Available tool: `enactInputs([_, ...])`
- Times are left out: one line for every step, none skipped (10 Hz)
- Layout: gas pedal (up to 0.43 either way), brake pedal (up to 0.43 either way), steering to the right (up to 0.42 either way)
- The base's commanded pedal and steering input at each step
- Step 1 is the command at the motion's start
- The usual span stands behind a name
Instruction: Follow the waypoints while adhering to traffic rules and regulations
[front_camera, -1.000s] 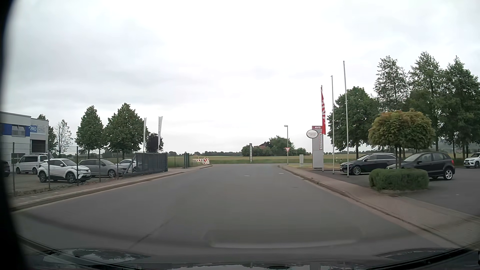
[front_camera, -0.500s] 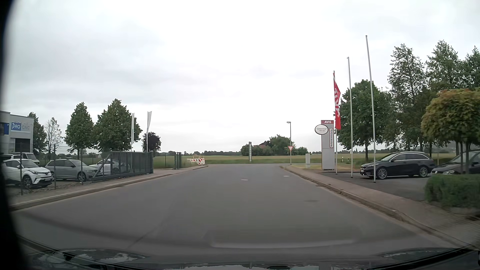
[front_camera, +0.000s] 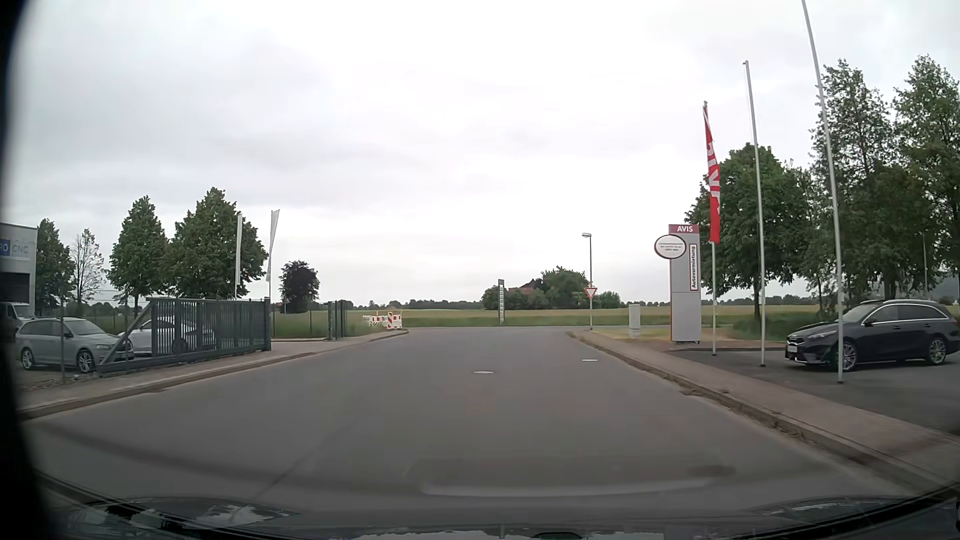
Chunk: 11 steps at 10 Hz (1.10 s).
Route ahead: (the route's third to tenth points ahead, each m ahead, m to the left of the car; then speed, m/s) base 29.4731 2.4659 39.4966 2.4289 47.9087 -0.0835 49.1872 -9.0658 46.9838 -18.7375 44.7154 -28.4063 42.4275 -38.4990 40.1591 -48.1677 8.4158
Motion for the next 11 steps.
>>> enactInputs([0.008,0.000,-0.003])
enactInputs([0.008,0.000,-0.004])
enactInputs([0.008,0.000,-0.004])
enactInputs([0.020,0.000,-0.004])
enactInputs([0.020,0.000,-0.004])
enactInputs([0.020,0.000,-0.003])
enactInputs([0.020,0.000,0.001])
enactInputs([0.020,0.000,0.001])
enactInputs([0.020,0.000,0.001])
enactInputs([0.020,0.000,0.001])
enactInputs([0.028,0.000,0.001])
